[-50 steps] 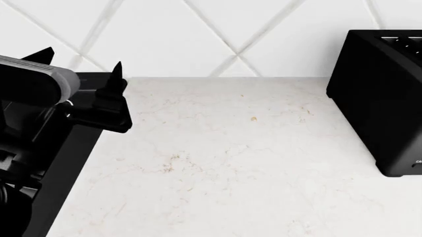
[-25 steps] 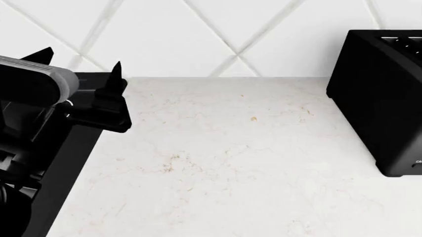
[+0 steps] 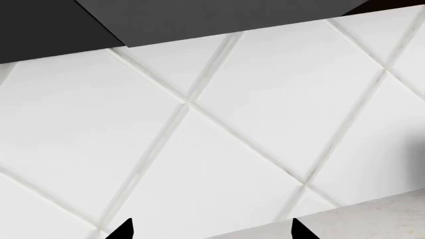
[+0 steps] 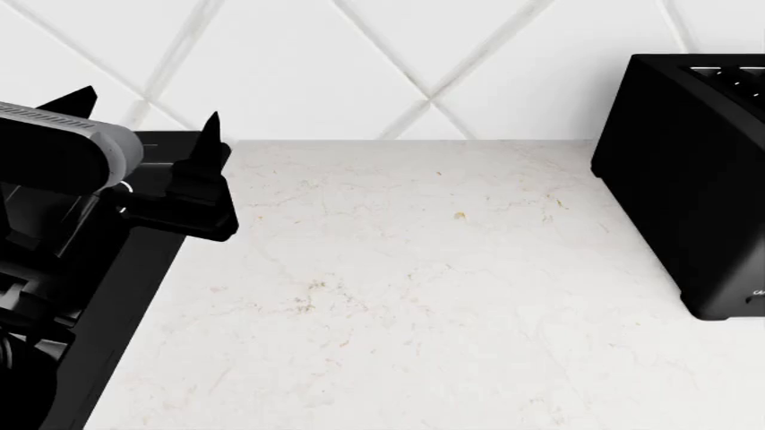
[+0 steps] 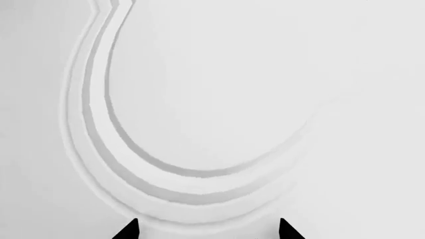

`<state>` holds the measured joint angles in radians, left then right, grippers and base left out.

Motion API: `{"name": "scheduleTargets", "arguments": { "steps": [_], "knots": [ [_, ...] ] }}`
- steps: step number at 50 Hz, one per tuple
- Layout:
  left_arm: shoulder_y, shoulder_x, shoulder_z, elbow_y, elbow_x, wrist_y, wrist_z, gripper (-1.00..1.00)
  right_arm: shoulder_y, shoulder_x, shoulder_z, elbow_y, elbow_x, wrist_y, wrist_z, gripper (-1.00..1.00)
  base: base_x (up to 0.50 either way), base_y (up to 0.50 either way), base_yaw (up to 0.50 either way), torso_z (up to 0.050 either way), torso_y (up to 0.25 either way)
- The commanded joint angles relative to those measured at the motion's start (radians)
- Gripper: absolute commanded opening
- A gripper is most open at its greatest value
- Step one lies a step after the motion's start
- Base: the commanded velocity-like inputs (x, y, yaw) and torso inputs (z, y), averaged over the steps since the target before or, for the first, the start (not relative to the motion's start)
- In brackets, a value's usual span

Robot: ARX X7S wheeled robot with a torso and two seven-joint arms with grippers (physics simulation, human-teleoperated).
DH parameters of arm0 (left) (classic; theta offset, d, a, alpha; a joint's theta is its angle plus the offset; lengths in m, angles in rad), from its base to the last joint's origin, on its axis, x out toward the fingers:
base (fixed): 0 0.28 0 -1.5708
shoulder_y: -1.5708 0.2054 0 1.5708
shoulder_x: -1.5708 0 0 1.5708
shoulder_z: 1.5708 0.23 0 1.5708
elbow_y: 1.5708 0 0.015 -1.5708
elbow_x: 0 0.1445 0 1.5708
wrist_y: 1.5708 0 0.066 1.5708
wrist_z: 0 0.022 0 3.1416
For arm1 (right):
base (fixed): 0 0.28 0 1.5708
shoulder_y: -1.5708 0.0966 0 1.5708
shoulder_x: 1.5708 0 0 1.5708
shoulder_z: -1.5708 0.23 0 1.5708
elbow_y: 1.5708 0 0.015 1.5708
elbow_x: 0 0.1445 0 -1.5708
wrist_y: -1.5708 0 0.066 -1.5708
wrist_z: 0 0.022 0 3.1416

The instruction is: Pick the strawberry, sweet potato from the counter and place them in the cabinet. Then close the cabinet.

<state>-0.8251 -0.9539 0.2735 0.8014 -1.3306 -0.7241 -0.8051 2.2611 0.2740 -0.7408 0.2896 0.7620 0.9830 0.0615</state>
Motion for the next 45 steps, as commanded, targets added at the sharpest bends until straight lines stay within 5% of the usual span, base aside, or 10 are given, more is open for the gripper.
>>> {"name": "scheduleTargets", "arguments": {
  "steps": [1,45],
  "knots": [
    [0.001,-0.001,0.000,0.000,0.000,0.001,0.000,1.00,-0.087,-0.025,-0.160,0.063,0.196,0.076,-0.086,1.00,0.00,0.00,0.00,0.000,-0.012],
    [-0.009,-0.004,0.004,-0.001,-0.006,-0.001,-0.004,1.00,-0.002,-0.093,-0.378,0.277,0.085,0.171,-0.284,1.00,0.00,0.00,0.00,0.000,-0.014]
  ]
}}
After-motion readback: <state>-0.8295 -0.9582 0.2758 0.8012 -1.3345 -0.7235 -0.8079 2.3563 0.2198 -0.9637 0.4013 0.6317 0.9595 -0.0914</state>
